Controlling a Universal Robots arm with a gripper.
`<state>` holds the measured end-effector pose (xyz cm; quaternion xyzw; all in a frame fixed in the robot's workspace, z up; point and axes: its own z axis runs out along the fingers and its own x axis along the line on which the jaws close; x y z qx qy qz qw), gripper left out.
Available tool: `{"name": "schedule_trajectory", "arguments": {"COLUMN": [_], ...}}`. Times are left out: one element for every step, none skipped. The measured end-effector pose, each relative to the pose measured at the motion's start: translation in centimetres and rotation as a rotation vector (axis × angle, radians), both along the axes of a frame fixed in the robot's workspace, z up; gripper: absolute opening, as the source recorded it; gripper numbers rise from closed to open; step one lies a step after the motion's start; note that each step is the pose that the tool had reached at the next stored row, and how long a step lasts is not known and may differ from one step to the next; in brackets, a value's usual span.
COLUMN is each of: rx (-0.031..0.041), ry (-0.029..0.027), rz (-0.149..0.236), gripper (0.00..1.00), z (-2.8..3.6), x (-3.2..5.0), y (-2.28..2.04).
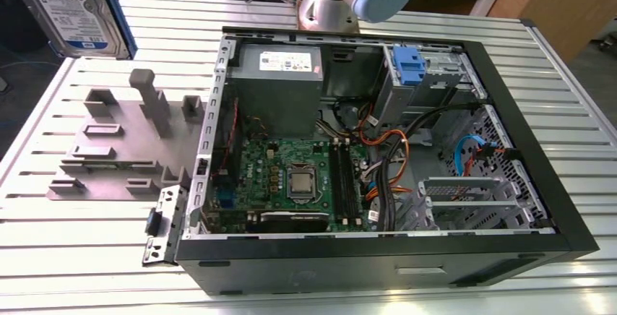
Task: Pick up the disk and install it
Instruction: 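Pick up the disk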
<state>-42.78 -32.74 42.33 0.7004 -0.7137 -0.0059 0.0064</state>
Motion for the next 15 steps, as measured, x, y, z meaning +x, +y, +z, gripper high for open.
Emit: {"name": "schedule_trajectory", "arguments": {"rx": [0.0000, -0.0001, -0.0001, 0.0000, 0.0000, 0.0000, -0.0001, -0.0002, -0.0002, -0.0002, -0.0002, -0.0003, -0.0003, -0.0003, -0.0003], "ry": [0.0000, 0.0002, 0.0003, 0.0001, 0.0000, 0.0000, 0.0001, 0.0002, 0.0001, 0.0001, 0.0002, 0.0002, 0.0003, 0.0002, 0.0001], "rz": [0.000, 0.000, 0.000, 0.000, 0.000, 0.000, 0.000, 0.000, 0.000, 0.000, 0.000, 0.000, 0.000, 0.000, 0.000], "gripper": [0.36, 0.36, 0.36, 0.36, 0.36, 0.36, 0.36, 0.36, 0.36, 0.36, 0.36, 0.36, 0.36, 0.36, 0.36], "z": [0.02, 0.05, 0.08, 0.10, 0.11, 0.12, 0.14, 0.16, 0.17, 0.19, 0.22, 0.24, 0.27, 0.29, 0.31], "x": [0.00, 0.00, 0.00, 0.00, 0.00, 0.00, 0.00, 0.00, 0.00, 0.00, 0.00, 0.00, 0.00, 0.00, 0.00], "y": [0.00, 0.00, 0.00, 0.00, 0.00, 0.00, 0.00, 0.00, 0.00, 0.00, 0.00, 0.00, 0.00, 0.00, 0.00]}}
